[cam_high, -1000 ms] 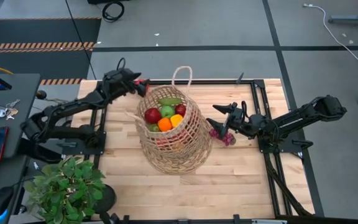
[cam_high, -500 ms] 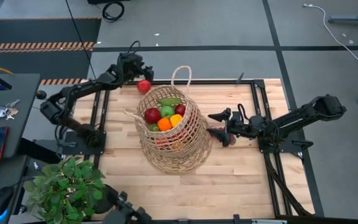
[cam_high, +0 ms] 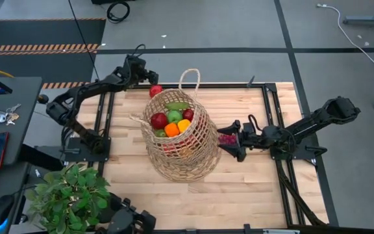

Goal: Build produce basket
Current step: Put the red apple into the basket

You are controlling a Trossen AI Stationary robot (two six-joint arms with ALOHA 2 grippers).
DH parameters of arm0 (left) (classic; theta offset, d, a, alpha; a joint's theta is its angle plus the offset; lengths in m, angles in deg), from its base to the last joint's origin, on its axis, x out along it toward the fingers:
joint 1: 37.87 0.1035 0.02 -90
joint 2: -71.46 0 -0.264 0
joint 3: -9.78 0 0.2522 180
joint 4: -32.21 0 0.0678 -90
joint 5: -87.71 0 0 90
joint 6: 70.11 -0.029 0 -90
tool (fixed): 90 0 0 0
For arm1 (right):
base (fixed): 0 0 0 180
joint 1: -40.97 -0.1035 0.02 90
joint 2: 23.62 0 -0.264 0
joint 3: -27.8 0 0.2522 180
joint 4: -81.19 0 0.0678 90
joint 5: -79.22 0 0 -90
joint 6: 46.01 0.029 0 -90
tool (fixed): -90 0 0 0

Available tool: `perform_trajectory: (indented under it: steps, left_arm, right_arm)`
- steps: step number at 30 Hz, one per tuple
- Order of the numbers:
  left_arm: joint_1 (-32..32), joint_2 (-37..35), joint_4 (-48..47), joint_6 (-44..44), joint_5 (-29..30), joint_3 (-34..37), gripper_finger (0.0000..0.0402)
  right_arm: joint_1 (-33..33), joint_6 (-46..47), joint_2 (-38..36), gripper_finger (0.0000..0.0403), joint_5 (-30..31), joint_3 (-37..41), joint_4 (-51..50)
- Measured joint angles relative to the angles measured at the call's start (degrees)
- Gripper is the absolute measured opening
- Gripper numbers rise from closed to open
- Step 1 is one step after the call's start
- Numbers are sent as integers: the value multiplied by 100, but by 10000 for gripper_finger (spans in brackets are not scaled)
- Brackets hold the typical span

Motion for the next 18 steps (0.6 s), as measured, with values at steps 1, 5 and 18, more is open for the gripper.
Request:
perform_trajectory:
  steps: [1, 5, 18]
  left_arm:
    - [-21, 60, 70, 2, -1, -1, 258]
    - [-147, 344, 72, 0, -61, 9, 259]
    - [-476, 1017, -92, -665, -341, 9, 330]
  right_arm:
    - [-21, 0, 0, 380, 21, 0, 31]
    - [-44, 0, 0, 380, 64, 0, 147]
    - [-82, 10, 0, 380, 78, 0, 187]
